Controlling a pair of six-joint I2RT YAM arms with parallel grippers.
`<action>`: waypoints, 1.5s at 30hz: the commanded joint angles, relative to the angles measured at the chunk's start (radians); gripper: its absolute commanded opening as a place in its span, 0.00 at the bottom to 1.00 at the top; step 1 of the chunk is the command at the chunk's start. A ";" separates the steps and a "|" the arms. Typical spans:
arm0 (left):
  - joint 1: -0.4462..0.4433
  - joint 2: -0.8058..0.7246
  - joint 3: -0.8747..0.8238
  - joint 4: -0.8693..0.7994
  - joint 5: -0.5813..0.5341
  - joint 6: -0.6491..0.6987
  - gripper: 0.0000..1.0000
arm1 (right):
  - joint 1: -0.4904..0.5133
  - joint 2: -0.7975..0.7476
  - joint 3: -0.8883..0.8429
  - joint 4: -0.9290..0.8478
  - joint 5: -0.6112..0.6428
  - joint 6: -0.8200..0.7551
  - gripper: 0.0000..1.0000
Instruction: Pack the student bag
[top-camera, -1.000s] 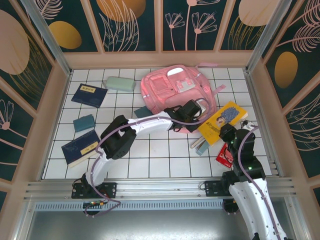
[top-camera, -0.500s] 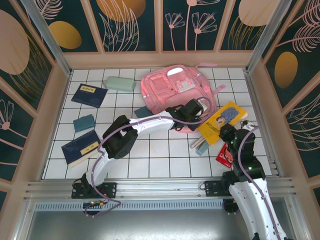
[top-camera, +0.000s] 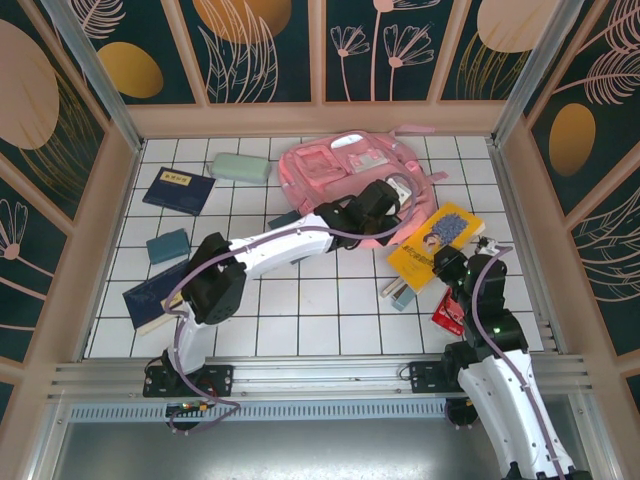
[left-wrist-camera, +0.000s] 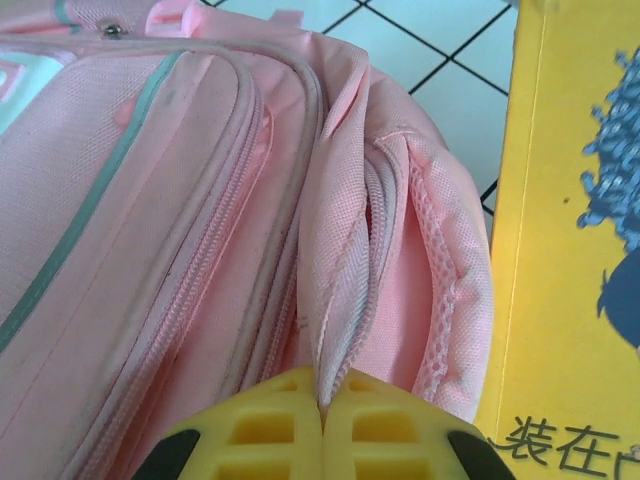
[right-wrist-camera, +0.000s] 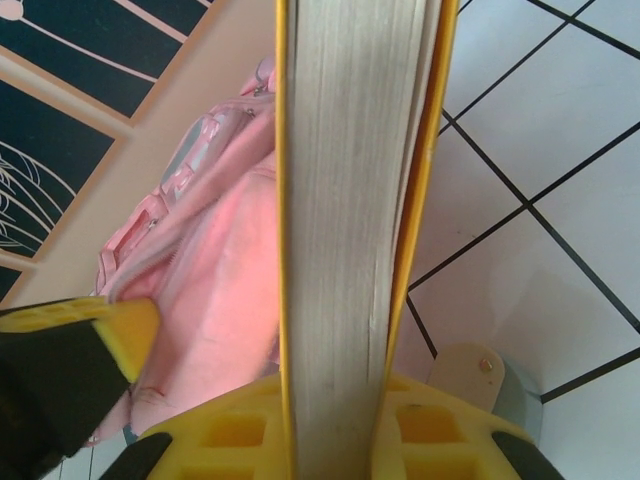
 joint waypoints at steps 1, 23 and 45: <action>-0.002 -0.008 0.006 0.011 0.054 0.013 0.00 | -0.006 -0.010 0.007 0.111 -0.021 0.007 0.00; -0.001 0.168 0.032 -0.013 0.008 0.012 0.44 | -0.006 -0.013 0.004 0.096 -0.021 0.007 0.00; 0.041 0.052 -0.068 0.086 -0.119 -0.052 0.45 | -0.006 -0.013 -0.003 0.098 -0.019 0.005 0.00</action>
